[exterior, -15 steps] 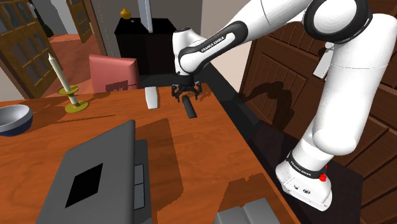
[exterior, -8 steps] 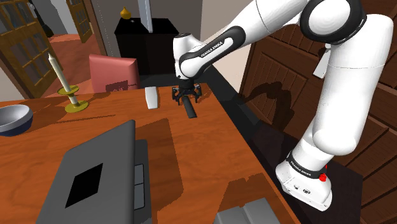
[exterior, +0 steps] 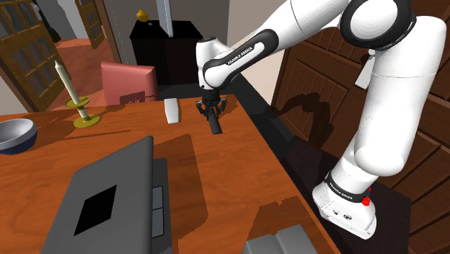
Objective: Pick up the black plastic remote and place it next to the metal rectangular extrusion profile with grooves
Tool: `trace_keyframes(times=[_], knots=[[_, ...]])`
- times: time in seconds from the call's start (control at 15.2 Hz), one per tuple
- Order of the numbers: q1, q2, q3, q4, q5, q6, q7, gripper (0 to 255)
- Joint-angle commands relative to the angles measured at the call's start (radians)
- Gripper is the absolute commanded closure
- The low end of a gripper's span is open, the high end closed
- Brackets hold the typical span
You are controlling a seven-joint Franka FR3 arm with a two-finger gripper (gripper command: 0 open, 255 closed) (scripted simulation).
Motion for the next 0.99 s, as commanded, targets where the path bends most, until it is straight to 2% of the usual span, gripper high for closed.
trace_keyframes(times=[0.0,0.26,0.92], knots=[[0.0,0.003,-0.001,-0.002,0.0,0.001,0.0,255],[-0.001,0.002,-0.001,-0.002,0.0,-0.001,0.0,255],[-0.004,-0.068,0.006,0.047,0.021,-0.117,-0.019,255]])
